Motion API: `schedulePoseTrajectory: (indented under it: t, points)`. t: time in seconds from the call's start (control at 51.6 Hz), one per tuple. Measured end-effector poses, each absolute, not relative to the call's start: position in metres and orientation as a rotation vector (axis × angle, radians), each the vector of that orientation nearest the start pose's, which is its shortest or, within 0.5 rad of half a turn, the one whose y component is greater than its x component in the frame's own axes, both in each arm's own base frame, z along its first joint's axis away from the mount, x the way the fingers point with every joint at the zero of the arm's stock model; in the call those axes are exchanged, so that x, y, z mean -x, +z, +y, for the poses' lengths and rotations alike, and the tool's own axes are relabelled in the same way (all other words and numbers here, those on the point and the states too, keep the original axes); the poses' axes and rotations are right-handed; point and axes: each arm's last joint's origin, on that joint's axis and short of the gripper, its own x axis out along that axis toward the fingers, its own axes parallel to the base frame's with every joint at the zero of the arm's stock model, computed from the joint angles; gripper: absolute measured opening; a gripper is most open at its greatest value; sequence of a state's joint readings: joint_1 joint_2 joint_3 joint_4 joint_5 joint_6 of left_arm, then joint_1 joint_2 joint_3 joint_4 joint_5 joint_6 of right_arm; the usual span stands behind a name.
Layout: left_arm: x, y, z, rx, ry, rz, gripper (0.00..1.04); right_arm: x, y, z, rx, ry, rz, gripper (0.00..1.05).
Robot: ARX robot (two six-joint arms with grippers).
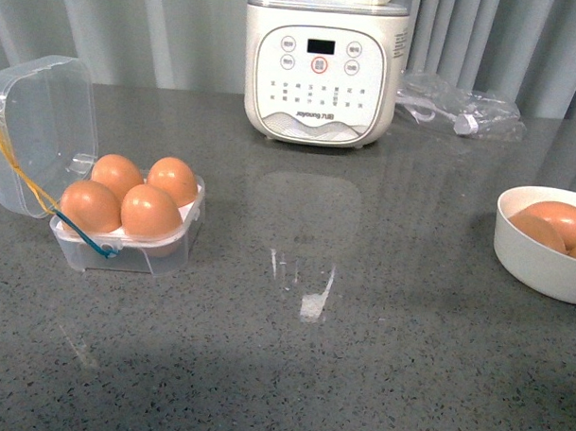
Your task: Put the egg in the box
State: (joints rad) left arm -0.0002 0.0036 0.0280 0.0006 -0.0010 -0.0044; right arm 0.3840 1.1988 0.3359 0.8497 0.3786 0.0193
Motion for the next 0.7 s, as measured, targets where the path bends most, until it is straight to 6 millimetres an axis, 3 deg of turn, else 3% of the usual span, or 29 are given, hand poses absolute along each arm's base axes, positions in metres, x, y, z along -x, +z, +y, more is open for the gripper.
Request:
schedulePoseTrajectory:
  t: [0.116,0.291,0.697]
  points:
    - [-0.096,0.173,0.0,0.004,0.001,-0.025,0.98,-0.196,0.193,0.057,0.001,0.02,0.012,0.03]
    - [-0.096,0.173,0.0,0.004,0.001,-0.025,0.98,-0.174,0.183,0.034,0.0,0.005,0.013,0.03]
    - [-0.096,0.173,0.0,0.004,0.001,-0.025,0.98,-0.146,0.174,0.014,-0.002,0.005,0.011,0.03]
